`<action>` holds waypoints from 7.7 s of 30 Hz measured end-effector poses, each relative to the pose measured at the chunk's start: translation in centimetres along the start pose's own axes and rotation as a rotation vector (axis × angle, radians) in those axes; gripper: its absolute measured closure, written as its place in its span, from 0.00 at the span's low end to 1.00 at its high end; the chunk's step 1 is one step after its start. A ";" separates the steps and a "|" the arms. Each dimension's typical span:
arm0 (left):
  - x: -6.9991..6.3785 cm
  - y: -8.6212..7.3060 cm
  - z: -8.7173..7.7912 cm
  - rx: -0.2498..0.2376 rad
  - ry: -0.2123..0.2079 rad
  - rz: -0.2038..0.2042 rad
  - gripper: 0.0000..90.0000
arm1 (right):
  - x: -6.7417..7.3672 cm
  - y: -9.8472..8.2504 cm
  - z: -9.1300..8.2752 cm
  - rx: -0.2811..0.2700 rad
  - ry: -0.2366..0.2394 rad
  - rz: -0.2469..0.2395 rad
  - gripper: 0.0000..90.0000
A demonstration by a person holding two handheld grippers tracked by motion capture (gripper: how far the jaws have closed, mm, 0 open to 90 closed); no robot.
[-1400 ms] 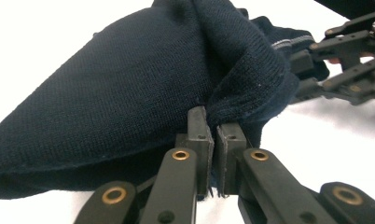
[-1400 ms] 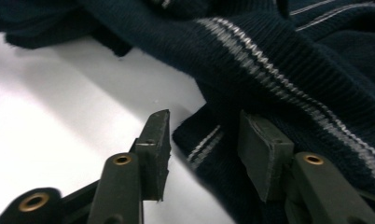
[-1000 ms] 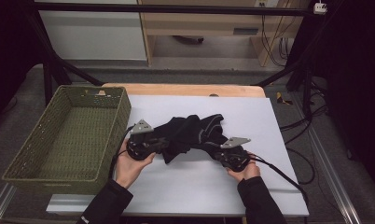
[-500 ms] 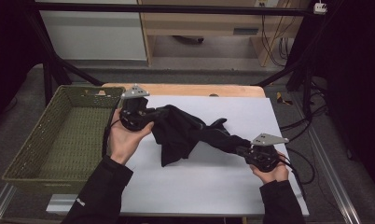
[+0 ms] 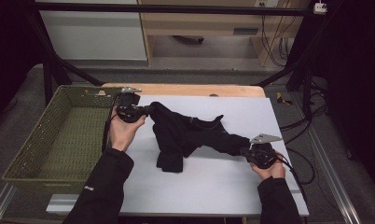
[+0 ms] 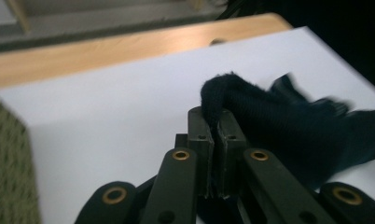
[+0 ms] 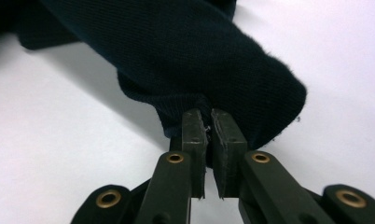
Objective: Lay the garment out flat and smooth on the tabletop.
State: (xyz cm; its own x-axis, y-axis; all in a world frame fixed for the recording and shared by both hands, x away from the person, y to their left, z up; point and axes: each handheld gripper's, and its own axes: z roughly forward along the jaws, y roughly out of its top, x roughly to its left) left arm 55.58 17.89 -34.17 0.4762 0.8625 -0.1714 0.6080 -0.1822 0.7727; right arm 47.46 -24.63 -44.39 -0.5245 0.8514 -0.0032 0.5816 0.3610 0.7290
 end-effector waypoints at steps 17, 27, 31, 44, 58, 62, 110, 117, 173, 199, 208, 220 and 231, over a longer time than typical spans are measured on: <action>-2.0 -7.5 -1.7 -0.061 -0.143 0.097 0.19 | 2.1 1.4 -1.7 -0.215 0.105 0.005 0.48; -4.7 -11.5 0.2 0.019 -0.169 0.111 0.03 | 3.1 1.2 0.1 -0.171 0.116 0.007 0.37; -5.6 -12.3 1.4 0.049 -0.178 0.126 0.04 | 3.7 1.0 0.7 -0.183 0.121 -0.022 0.45; -6.0 -13.7 4.9 0.130 -0.116 0.173 0.60 | 3.6 0.6 5.3 -0.069 0.021 -0.101 0.42; -6.0 -12.4 2.0 0.116 -0.173 0.173 0.89 | 2.9 1.1 3.3 -0.021 0.073 -0.072 0.89; -5.5 -11.2 -1.0 0.031 -0.213 0.141 0.90 | 2.5 1.5 1.4 -0.072 0.101 -0.055 0.91; -1.9 -9.7 -3.4 -0.058 -0.172 0.061 0.90 | 13.3 3.7 7.7 -0.037 0.315 -0.143 0.57; -1.9 -9.6 -3.5 -0.064 -0.172 0.063 0.90 | 14.1 4.6 9.5 -0.034 0.283 -0.150 0.55; -6.4 -15.6 -1.7 0.150 -0.257 0.131 0.88 | 6.8 -2.2 -0.9 0.060 0.296 -0.063 0.87; -6.5 -8.1 0.9 0.007 -0.225 0.219 0.02 | 0.4 -1.0 -0.4 -0.114 0.034 0.010 0.22; -6.9 -5.6 5.0 0.045 -0.169 0.234 0.08 | 0.9 -2.0 0.3 -0.062 0.121 -0.032 0.71; -8.7 -4.3 9.7 0.121 -0.177 0.311 0.35 | 2.0 -2.4 0.5 0.011 0.186 -0.035 0.93; -9.3 -5.0 11.8 0.232 -0.075 0.351 0.89 | 2.1 -2.3 0.5 0.016 0.199 -0.048 0.94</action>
State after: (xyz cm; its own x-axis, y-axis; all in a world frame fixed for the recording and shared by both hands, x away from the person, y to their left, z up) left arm 55.61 5.19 -43.61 0.7194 0.6941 0.0275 0.5232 -0.5674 0.6359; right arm 45.31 -23.48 -46.45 -0.6638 0.7413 0.0990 0.5616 0.4067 0.7205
